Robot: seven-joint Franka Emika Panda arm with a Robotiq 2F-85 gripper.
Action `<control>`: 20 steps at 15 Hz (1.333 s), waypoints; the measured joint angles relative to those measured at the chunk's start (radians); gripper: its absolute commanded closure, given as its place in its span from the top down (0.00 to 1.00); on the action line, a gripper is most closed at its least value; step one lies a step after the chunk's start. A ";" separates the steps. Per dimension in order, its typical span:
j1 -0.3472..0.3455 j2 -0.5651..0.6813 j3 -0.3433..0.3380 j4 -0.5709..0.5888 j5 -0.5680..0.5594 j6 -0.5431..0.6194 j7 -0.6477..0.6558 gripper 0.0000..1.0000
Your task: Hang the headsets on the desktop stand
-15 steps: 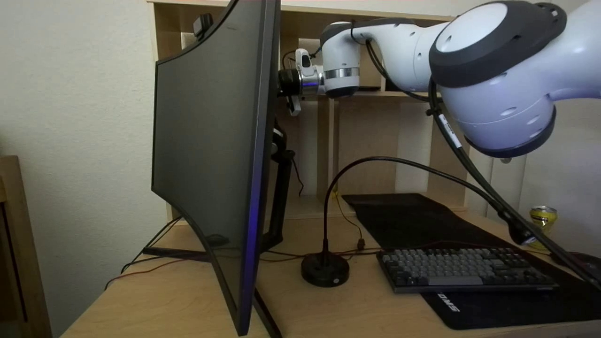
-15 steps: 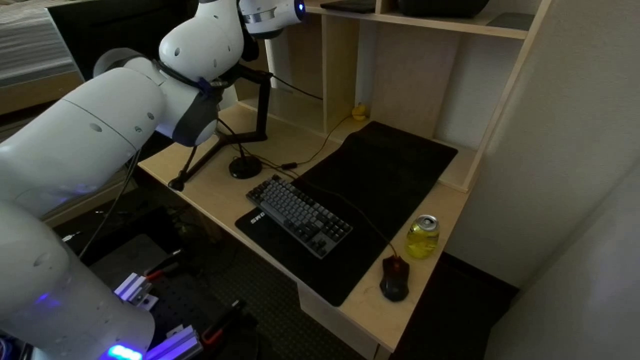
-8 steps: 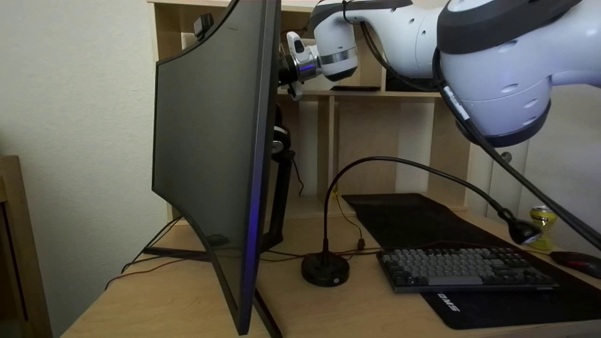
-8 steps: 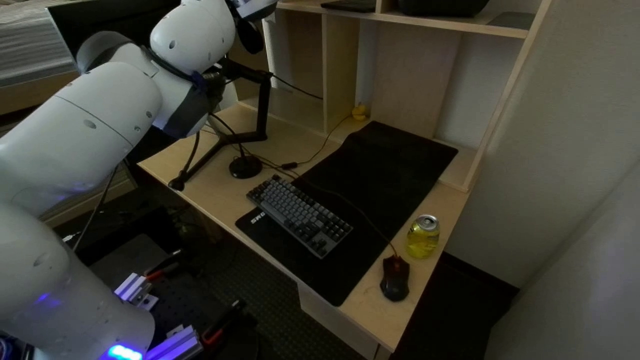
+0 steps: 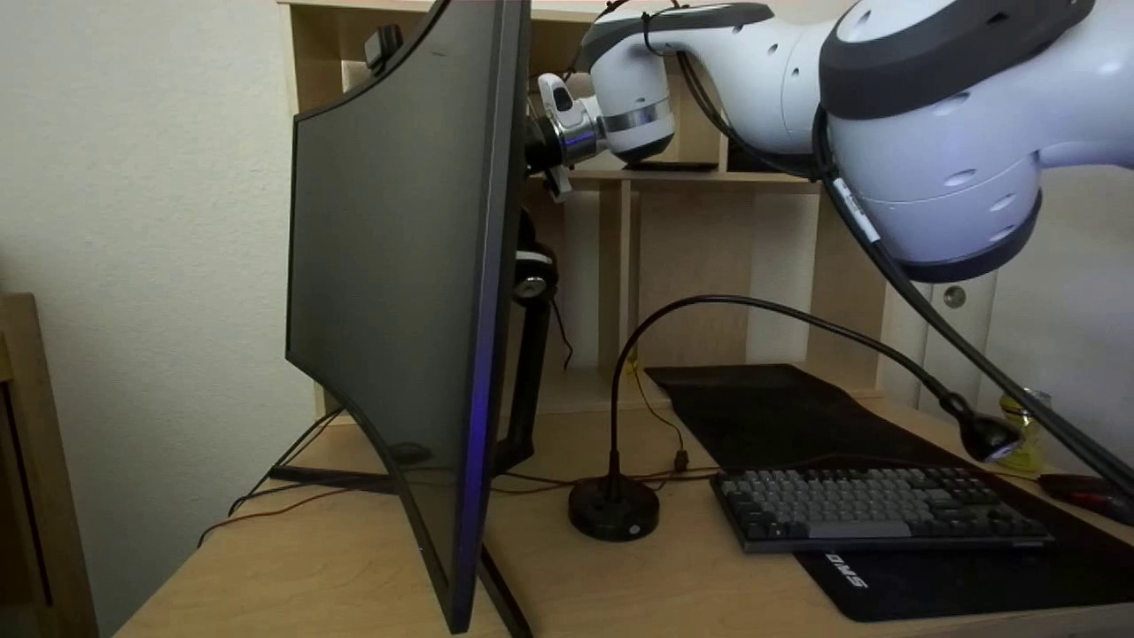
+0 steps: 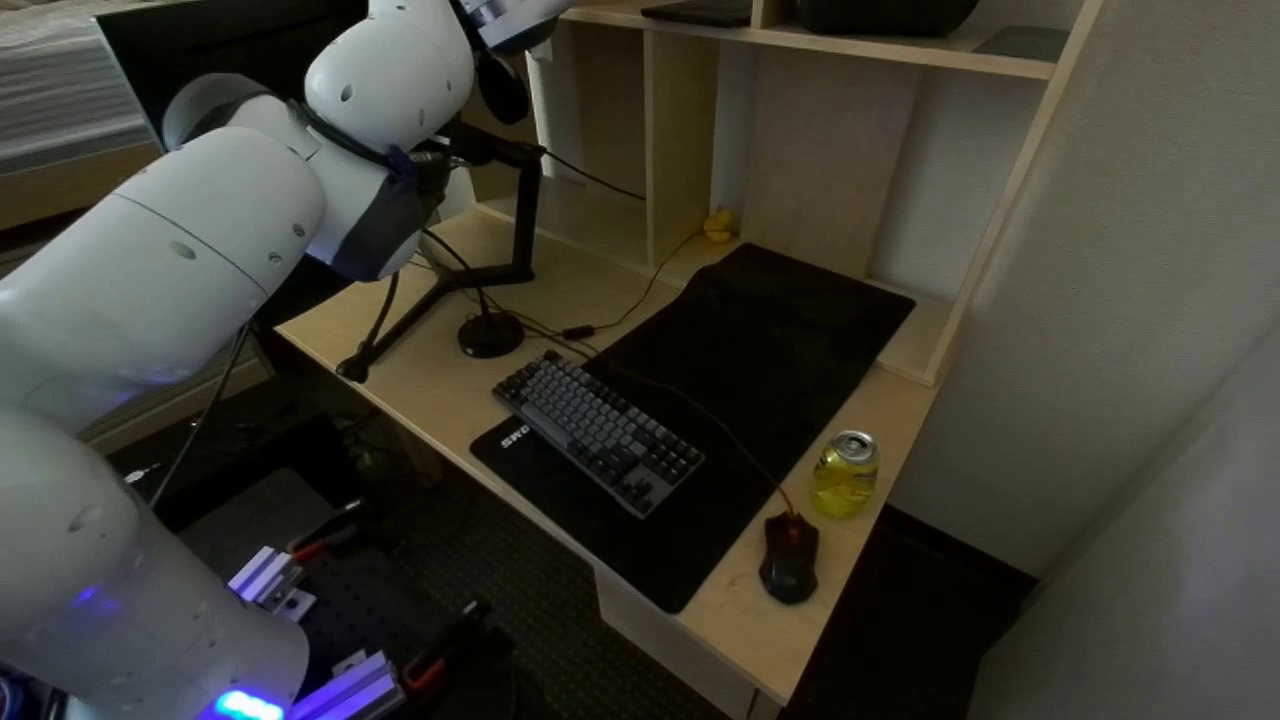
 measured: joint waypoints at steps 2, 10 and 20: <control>0.001 0.001 -0.027 0.000 0.006 -0.014 0.033 0.05; 0.005 0.003 -0.079 0.000 0.046 -0.032 0.058 0.05; 0.004 0.024 -0.040 -0.003 0.196 -0.084 0.018 0.95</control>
